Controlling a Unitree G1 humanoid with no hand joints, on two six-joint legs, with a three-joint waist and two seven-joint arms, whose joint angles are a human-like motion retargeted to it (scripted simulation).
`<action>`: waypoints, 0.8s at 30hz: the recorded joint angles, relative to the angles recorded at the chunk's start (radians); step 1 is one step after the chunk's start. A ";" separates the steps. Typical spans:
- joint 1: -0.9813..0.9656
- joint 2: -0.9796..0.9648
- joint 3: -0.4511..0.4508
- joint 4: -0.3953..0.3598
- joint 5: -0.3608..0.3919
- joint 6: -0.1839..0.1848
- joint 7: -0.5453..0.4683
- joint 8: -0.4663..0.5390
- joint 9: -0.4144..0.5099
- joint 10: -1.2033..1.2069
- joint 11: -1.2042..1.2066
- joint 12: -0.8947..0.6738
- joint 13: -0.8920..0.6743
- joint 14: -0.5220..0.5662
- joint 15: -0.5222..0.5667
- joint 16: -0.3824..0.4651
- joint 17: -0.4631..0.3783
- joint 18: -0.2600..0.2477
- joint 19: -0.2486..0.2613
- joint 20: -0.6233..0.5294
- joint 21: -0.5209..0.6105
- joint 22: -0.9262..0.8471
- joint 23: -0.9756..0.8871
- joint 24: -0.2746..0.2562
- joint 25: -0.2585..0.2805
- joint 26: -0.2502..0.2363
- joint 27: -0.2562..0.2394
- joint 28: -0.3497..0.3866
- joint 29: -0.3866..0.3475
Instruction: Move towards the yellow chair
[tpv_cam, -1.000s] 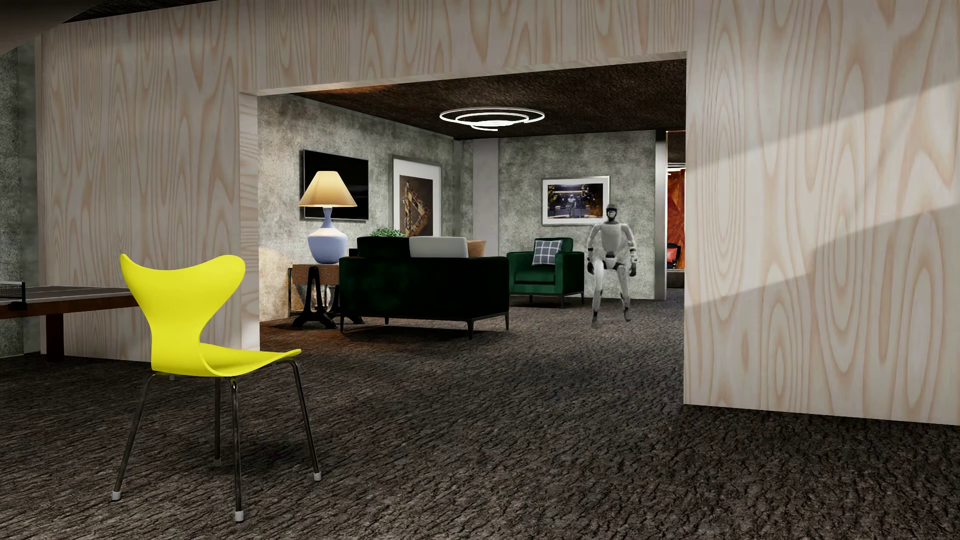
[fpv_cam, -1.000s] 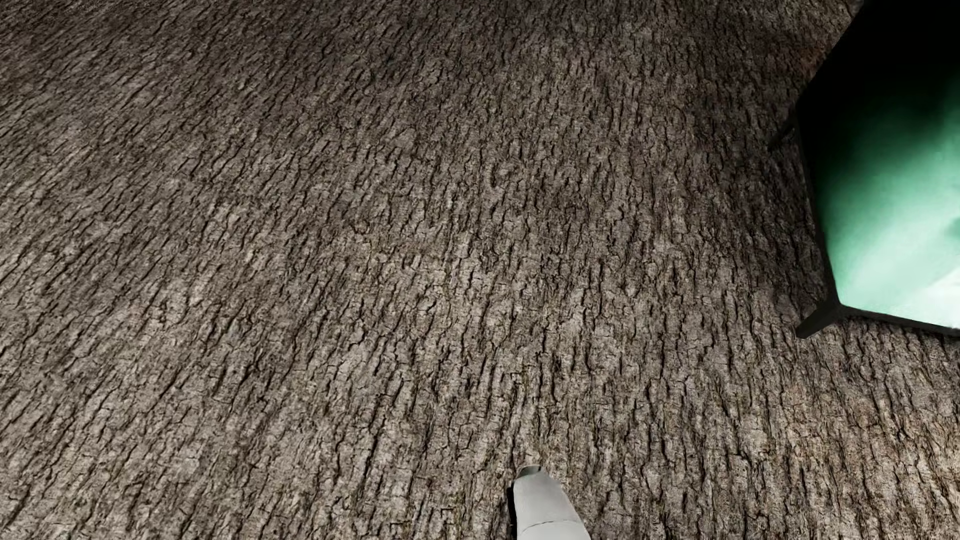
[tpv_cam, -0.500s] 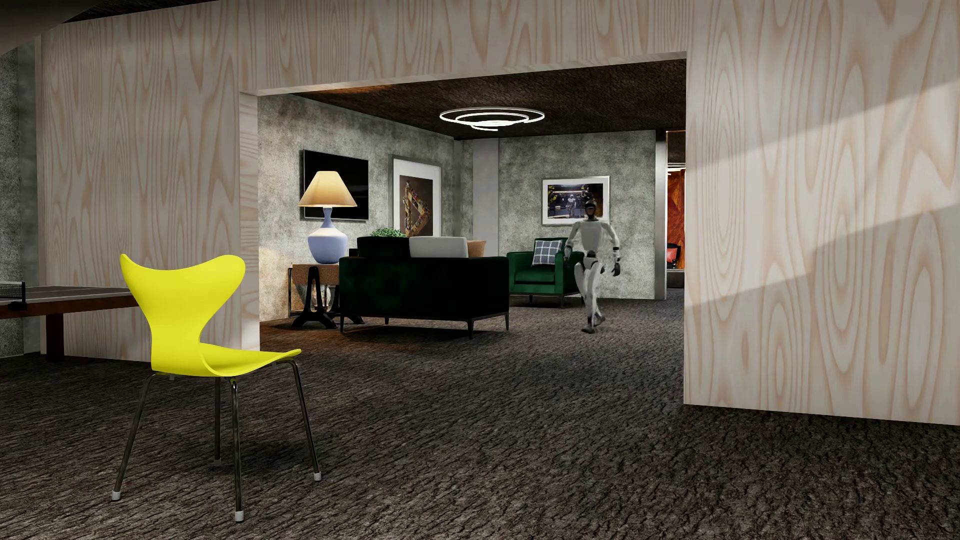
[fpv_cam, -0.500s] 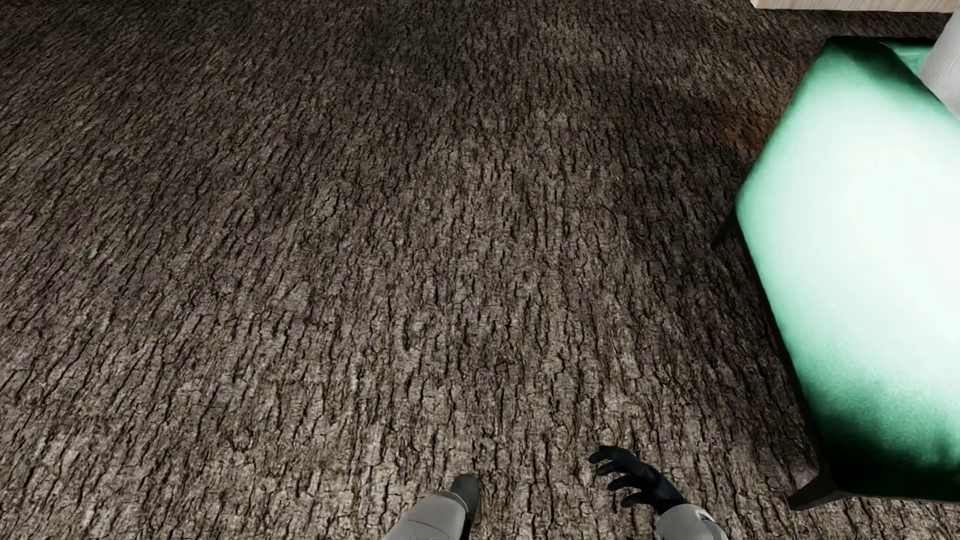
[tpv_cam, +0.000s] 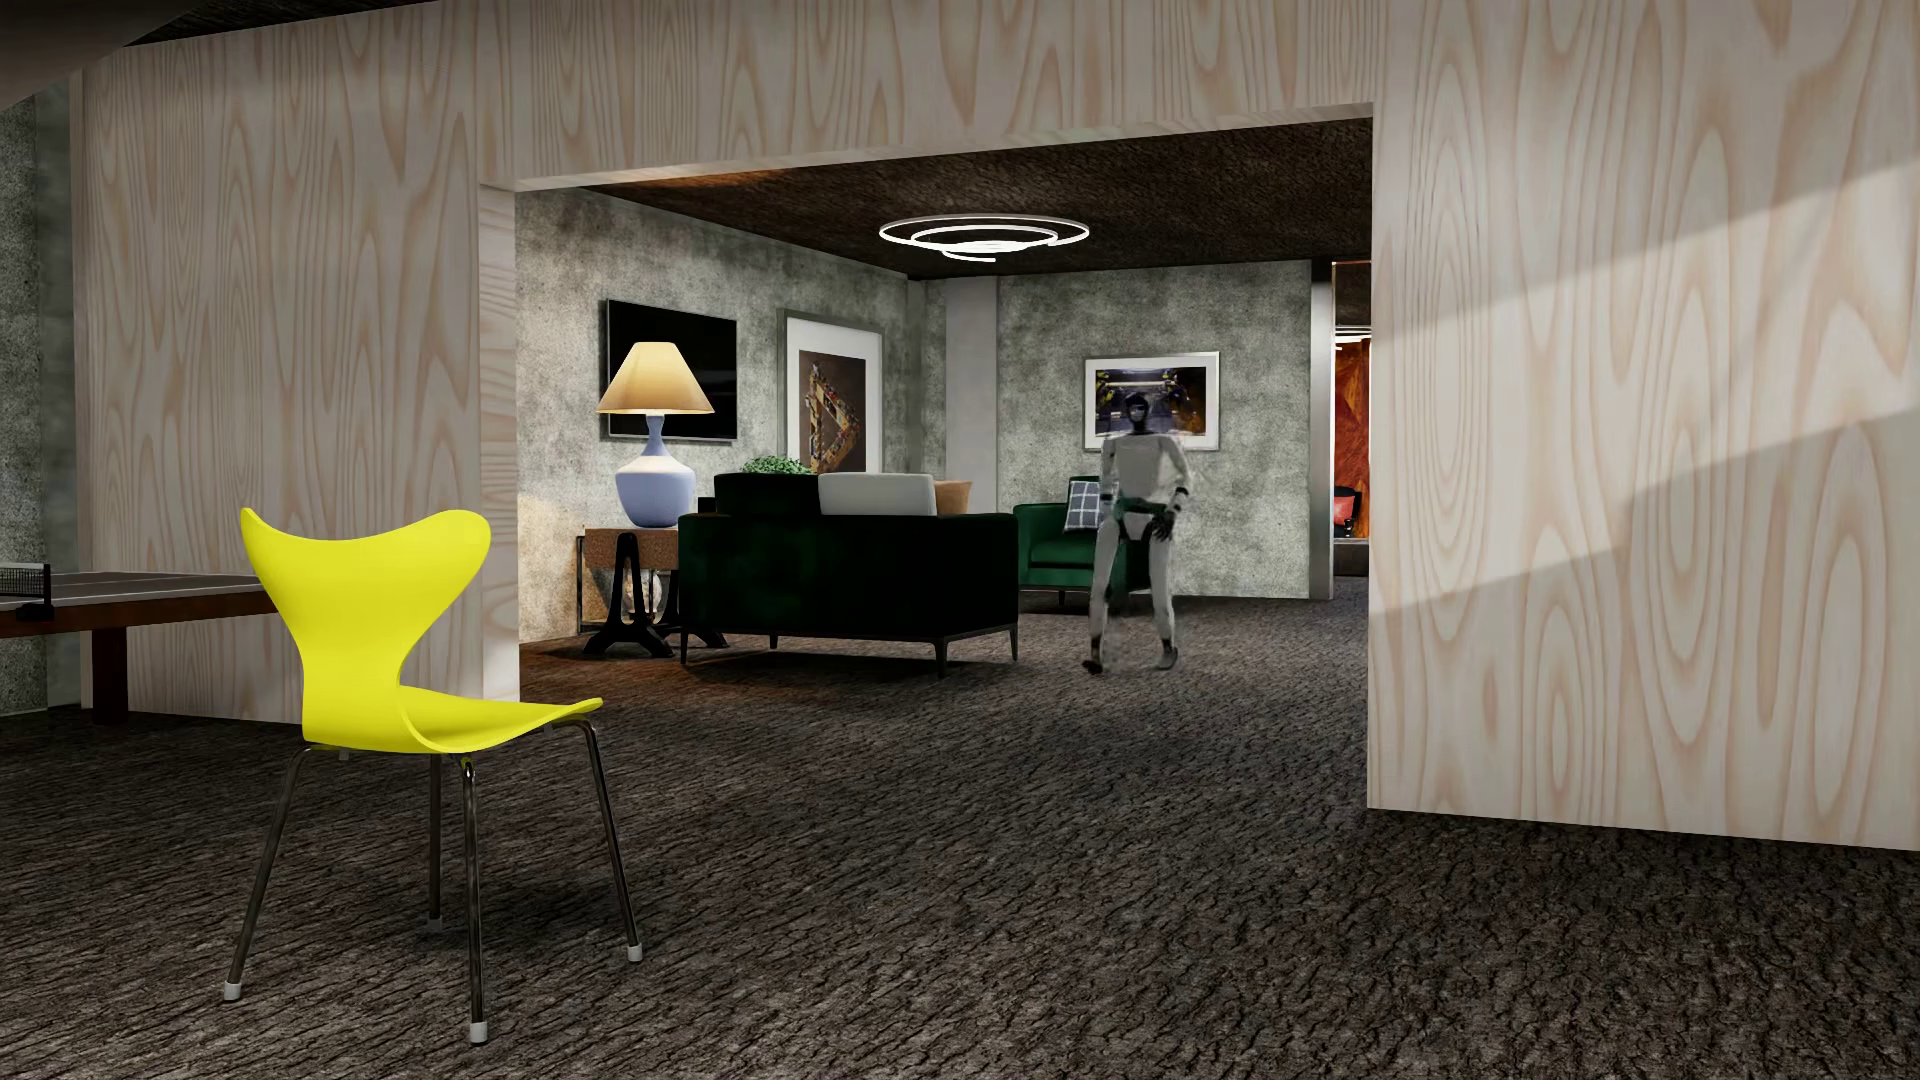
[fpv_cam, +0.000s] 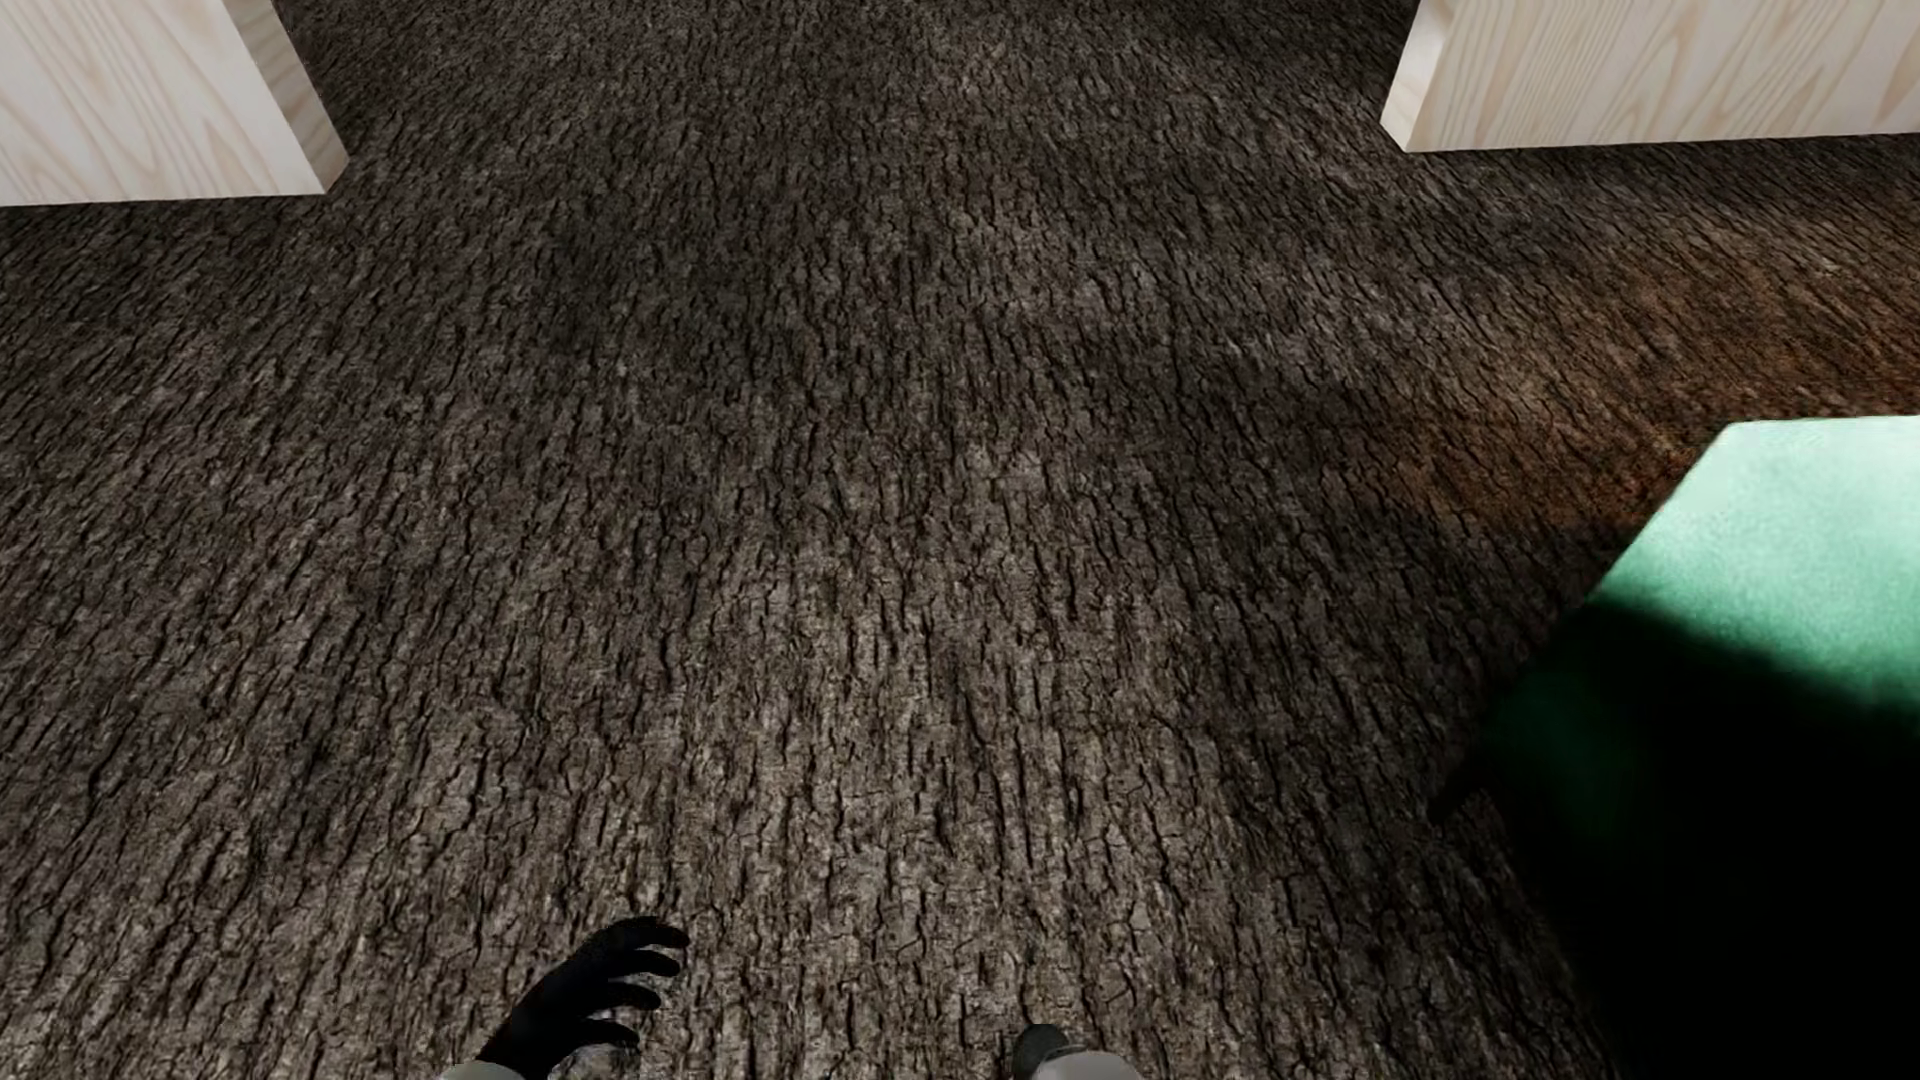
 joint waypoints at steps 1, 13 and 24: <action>0.032 -0.024 -0.036 0.021 0.004 0.001 0.000 0.000 0.004 0.023 -0.006 -0.010 0.020 0.003 -0.005 0.001 0.002 0.000 0.000 0.020 0.022 -0.002 0.011 0.000 0.000 0.000 0.000 0.000 0.000; -0.579 0.645 0.388 0.111 0.109 -0.022 0.000 0.000 0.007 0.305 -0.041 0.278 -0.309 0.228 0.114 -0.027 -0.040 0.000 0.000 -0.201 -0.255 0.568 -0.322 0.000 0.000 0.000 0.000 0.000 0.000; -0.454 0.442 0.351 -0.051 -0.054 -0.045 0.000 0.000 0.000 0.225 0.933 0.199 -0.298 0.182 0.460 -0.042 0.025 0.000 0.000 -0.112 -0.216 0.521 -0.157 0.000 0.000 0.000 0.000 0.000 0.000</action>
